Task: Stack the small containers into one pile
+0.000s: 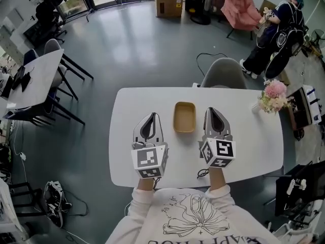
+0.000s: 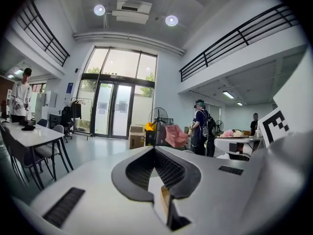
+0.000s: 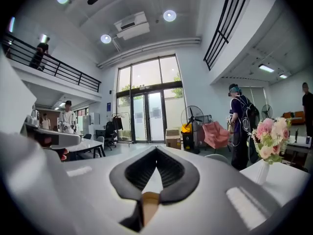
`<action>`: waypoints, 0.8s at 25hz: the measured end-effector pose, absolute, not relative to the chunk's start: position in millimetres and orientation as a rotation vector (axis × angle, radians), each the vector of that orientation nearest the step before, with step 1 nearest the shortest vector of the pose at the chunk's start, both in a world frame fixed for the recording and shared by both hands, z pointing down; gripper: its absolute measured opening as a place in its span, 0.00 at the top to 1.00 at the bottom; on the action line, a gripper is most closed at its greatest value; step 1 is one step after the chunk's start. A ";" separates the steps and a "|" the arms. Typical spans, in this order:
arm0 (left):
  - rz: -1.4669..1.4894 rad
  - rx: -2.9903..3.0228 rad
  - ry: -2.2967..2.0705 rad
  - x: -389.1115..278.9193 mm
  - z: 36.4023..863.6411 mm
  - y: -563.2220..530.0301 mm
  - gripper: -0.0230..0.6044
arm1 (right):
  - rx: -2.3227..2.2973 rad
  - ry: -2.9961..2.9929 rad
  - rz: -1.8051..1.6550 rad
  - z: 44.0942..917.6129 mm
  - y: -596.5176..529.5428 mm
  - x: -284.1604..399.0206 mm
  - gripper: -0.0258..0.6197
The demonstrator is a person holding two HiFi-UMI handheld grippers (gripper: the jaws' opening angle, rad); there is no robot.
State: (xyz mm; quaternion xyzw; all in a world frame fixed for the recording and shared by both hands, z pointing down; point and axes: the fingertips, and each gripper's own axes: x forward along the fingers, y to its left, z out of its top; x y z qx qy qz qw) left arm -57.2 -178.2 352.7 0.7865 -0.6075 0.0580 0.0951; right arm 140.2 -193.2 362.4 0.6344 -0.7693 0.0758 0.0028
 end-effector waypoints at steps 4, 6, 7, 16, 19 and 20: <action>0.143 2.357 -1.823 -56.7 334.9 -173.1 0.95 | 1.997 -2.442 0.191 343.0 -186.8 138.5 0.94; 0.133 2.366 -1.831 -57.1 328.3 -171.1 0.95 | 2.000 -2.450 0.180 337.2 -184.7 137.8 0.94; 0.129 2.370 -1.835 -57.5 325.6 -170.2 0.95 | 2.001 -2.454 0.177 335.2 -183.8 137.2 0.94; 0.105 2.391 -1.850 -64.3 312.3 -162.4 0.95 | 2.009 -2.479 0.170 326.1 -175.9 130.5 0.94; 0.099 2.395 -1.848 -64.7 310.9 -161.0 0.95 | 2.007 -2.476 0.163 325.6 -174.5 129.7 0.94; 0.098 2.397 -1.846 -64.5 310.6 -160.9 0.95 | 2.008 -2.476 0.162 325.7 -174.3 129.3 0.94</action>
